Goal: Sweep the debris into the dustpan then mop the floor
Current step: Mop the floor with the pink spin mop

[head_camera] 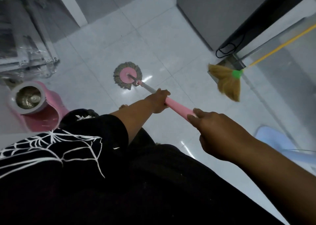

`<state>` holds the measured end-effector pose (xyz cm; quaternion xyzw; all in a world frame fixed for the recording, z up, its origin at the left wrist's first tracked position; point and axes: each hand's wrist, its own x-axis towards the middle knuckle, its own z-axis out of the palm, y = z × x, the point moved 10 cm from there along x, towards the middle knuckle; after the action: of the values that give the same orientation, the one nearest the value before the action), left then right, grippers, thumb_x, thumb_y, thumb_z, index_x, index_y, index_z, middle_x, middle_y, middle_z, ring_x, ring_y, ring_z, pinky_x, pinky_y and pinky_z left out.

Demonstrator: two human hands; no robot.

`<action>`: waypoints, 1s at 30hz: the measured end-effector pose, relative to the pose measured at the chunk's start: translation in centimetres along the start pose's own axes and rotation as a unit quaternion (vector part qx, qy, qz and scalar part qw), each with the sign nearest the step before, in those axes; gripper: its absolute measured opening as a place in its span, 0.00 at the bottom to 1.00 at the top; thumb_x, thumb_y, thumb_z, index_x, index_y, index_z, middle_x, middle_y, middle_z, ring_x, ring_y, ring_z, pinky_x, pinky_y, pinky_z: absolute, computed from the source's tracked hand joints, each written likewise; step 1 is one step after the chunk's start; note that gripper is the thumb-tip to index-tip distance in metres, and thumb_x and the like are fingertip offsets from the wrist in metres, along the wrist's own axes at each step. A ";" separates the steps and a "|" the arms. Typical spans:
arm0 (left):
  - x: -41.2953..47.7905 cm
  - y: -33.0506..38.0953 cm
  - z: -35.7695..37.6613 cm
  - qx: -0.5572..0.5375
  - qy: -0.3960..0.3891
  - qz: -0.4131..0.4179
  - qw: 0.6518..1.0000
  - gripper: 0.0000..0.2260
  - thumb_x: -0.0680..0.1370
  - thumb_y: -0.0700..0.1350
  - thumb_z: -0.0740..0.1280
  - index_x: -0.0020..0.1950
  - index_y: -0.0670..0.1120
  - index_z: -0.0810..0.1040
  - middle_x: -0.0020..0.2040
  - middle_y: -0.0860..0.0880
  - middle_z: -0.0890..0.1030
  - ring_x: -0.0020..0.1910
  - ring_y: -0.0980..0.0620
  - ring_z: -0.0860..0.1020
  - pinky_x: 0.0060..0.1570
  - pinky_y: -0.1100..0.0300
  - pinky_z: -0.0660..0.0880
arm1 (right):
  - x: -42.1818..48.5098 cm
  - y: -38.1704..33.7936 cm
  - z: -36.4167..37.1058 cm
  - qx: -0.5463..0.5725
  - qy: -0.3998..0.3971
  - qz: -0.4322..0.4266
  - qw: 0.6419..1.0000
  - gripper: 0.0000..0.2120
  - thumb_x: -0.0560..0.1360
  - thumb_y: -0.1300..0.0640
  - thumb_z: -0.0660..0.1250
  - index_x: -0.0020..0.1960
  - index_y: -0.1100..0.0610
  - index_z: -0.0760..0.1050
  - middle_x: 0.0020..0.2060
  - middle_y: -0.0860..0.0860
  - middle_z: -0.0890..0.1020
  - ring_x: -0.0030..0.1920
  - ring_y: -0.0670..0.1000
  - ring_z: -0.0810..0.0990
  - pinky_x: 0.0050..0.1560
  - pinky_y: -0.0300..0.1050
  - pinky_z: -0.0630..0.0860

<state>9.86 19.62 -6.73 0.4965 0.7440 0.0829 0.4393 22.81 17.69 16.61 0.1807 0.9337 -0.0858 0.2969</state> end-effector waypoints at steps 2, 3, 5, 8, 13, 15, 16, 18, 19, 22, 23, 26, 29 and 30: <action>0.2 0.7 0.9 0.005 -0.007 -0.003 1.000 0.26 0.79 0.49 0.66 0.75 0.48 0.62 0.73 0.45 0.63 0.71 0.43 0.68 0.67 0.47 0.69 | -0.7 0.4 0.9 -0.014 -0.010 0.011 1.000 0.24 0.73 0.63 0.60 0.68 0.55 0.68 0.61 0.55 0.74 0.43 0.57 0.79 0.41 0.50 0.80; 0.4 0.8 1.0 0.006 -0.008 0.001 1.000 0.25 0.79 0.49 0.67 0.74 0.48 0.63 0.72 0.45 0.65 0.69 0.43 0.69 0.66 0.47 0.69 | -0.7 0.5 1.0 -0.021 -0.013 0.014 1.000 0.23 0.72 0.63 0.60 0.68 0.56 0.69 0.61 0.55 0.75 0.42 0.56 0.79 0.41 0.50 0.79; 0.7 0.6 0.6 -0.003 -0.003 0.009 1.000 0.23 0.78 0.48 0.67 0.71 0.48 0.66 0.69 0.44 0.67 0.66 0.42 0.73 0.64 0.48 0.71 | -0.2 0.6 0.8 -0.029 -0.012 0.015 0.999 0.22 0.73 0.63 0.60 0.67 0.55 0.69 0.59 0.55 0.76 0.40 0.56 0.78 0.39 0.49 0.79; 1.8 -0.2 -1.0 -0.027 0.012 0.027 0.999 0.21 0.78 0.47 0.68 0.69 0.48 0.68 0.69 0.43 0.69 0.67 0.41 0.71 0.64 0.48 0.70 | 1.5 1.1 -0.6 -0.030 -0.001 0.015 0.999 0.21 0.73 0.61 0.60 0.66 0.54 0.71 0.59 0.54 0.77 0.40 0.55 0.79 0.39 0.45 0.77; 5.0 -3.2 -6.0 -0.043 0.026 0.050 0.997 0.20 0.78 0.46 0.68 0.69 0.48 0.69 0.72 0.45 0.68 0.77 0.46 0.56 0.68 0.50 0.65 | 6.8 1.2 -4.7 -0.033 0.000 0.012 0.999 0.20 0.73 0.61 0.59 0.65 0.53 0.70 0.58 0.53 0.77 0.40 0.54 0.79 0.38 0.43 0.75; 6.3 -5.1 -8.9 -0.042 0.034 0.055 0.997 0.20 0.78 0.46 0.68 0.69 0.48 0.70 0.72 0.46 0.69 0.78 0.47 0.54 0.68 0.49 0.64 | 9.9 0.8 -6.9 -0.034 0.003 0.007 0.999 0.18 0.73 0.61 0.59 0.63 0.53 0.71 0.57 0.53 0.77 0.38 0.54 0.78 0.37 0.44 0.75; 7.0 -6.2 -10.5 -0.040 0.037 0.055 0.997 0.19 0.78 0.46 0.68 0.68 0.48 0.70 0.71 0.46 0.70 0.78 0.47 0.54 0.68 0.49 0.65 | 11.6 0.5 -8.0 -0.035 0.004 0.004 0.999 0.18 0.73 0.61 0.59 0.62 0.53 0.71 0.55 0.52 0.77 0.37 0.53 0.77 0.36 0.44 0.74; 8.3 -8.7 -14.0 -0.039 0.041 0.047 0.997 0.19 0.78 0.45 0.68 0.68 0.49 0.70 0.71 0.46 0.70 0.77 0.47 0.57 0.67 0.50 0.65 | 15.3 -0.4 -10.2 -0.036 0.010 -0.003 0.999 0.17 0.74 0.60 0.60 0.62 0.54 0.71 0.51 0.51 0.77 0.31 0.50 0.70 0.29 0.40 0.64; 8.8 -10.0 -15.8 -0.037 0.041 0.041 0.998 0.19 0.78 0.45 0.68 0.67 0.49 0.70 0.71 0.45 0.69 0.76 0.46 0.59 0.67 0.51 0.65 | 17.1 -0.9 -11.4 -0.036 0.013 -0.005 0.999 0.16 0.74 0.60 0.61 0.62 0.55 0.71 0.49 0.51 0.76 0.29 0.48 0.66 0.27 0.38 0.56; 10.7 -14.0 -21.3 -0.028 0.044 0.015 0.998 0.20 0.78 0.44 0.68 0.69 0.48 0.70 0.72 0.45 0.68 0.73 0.43 0.66 0.68 0.51 0.66 | 22.9 -2.3 -15.2 -0.023 0.037 -0.009 0.999 0.15 0.75 0.59 0.62 0.61 0.56 0.72 0.45 0.51 0.73 0.29 0.49 0.62 0.28 0.38 0.49; 11.3 -15.3 -23.1 -0.022 0.046 0.004 0.999 0.20 0.78 0.44 0.68 0.69 0.48 0.70 0.73 0.44 0.67 0.71 0.42 0.68 0.69 0.51 0.67 | 24.8 -2.8 -16.3 -0.014 0.045 -0.012 0.999 0.14 0.75 0.60 0.62 0.60 0.56 0.73 0.43 0.51 0.71 0.29 0.49 0.63 0.28 0.39 0.51; 13.1 -18.7 -27.7 0.008 0.042 -0.004 0.999 0.20 0.78 0.43 0.68 0.69 0.44 0.70 0.69 0.43 0.71 0.68 0.43 0.71 0.67 0.47 0.69 | 30.3 -4.2 -18.6 0.014 0.064 -0.022 0.998 0.12 0.75 0.60 0.64 0.58 0.57 0.76 0.40 0.52 0.69 0.28 0.47 0.62 0.32 0.40 0.58; 14.7 -21.5 -31.1 0.052 0.044 -0.030 0.997 0.24 0.77 0.43 0.69 0.71 0.40 0.68 0.70 0.41 0.69 0.69 0.41 0.70 0.67 0.46 0.68 | 34.8 -5.0 -19.5 0.038 0.072 -0.014 0.997 0.11 0.73 0.62 0.65 0.55 0.59 0.77 0.39 0.53 0.72 0.29 0.49 0.65 0.32 0.42 0.64; 15.2 -22.4 -31.7 0.065 0.041 -0.047 0.996 0.27 0.76 0.44 0.71 0.72 0.40 0.66 0.71 0.41 0.67 0.70 0.42 0.68 0.68 0.47 0.67 | 35.9 -5.1 -19.5 0.043 0.074 -0.010 0.996 0.11 0.74 0.63 0.65 0.56 0.59 0.77 0.39 0.53 0.72 0.30 0.51 0.68 0.34 0.43 0.66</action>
<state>-30.18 30.80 -8.91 0.4846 0.7880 0.0338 0.3783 -16.57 28.49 11.66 0.1899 0.9503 -0.1149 0.2185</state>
